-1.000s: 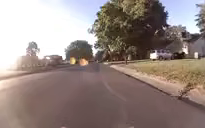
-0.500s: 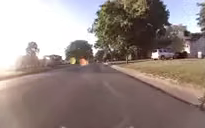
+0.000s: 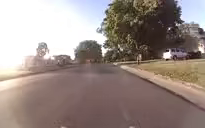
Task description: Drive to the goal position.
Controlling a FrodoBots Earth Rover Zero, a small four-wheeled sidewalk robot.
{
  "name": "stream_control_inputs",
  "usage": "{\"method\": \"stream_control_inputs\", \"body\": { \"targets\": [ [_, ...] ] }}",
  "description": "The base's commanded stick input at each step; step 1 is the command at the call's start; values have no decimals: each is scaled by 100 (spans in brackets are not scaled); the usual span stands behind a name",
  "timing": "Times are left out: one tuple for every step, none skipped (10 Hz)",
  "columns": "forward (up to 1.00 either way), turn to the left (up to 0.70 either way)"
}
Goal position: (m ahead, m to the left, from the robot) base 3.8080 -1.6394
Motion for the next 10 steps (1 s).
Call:
{"method": "stream_control_inputs", "body": {
  "targets": [
    [100,3],
    [100,3],
    [100,3],
    [100,3],
    [100,3],
    [100,3],
    [100,3],
    [100,3],
    [100,3],
    [100,3]
  ]
}}
